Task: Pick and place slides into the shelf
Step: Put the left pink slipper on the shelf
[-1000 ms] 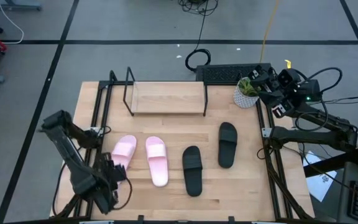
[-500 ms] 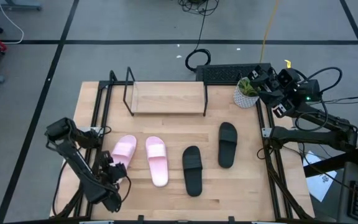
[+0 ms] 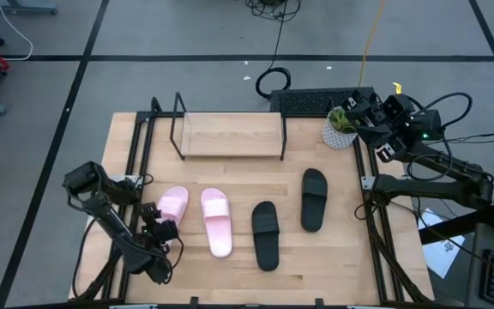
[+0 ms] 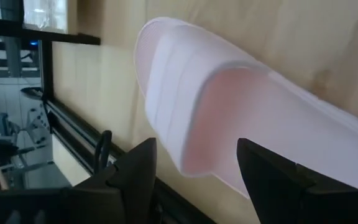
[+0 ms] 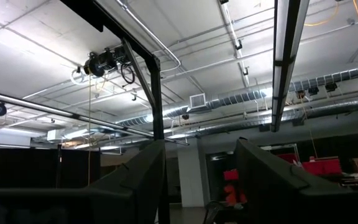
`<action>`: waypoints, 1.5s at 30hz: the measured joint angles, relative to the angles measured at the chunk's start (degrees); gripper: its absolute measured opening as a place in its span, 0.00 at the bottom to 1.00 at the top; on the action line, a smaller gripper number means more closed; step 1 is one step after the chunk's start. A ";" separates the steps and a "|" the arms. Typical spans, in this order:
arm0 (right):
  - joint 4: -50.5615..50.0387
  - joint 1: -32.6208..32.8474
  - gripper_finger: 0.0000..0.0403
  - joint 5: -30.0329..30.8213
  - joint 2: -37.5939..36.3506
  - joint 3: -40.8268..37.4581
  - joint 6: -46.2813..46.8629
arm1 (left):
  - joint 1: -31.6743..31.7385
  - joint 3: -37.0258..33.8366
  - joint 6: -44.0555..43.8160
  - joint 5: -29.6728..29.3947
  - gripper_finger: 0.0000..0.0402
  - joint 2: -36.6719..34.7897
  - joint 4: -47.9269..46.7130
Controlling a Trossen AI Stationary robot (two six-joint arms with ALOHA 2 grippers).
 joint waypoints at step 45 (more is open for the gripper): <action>-2.20 0.00 0.46 0.09 0.38 -0.02 -0.04 | 8.82 -9.16 9.67 -7.59 0.44 -0.07 11.01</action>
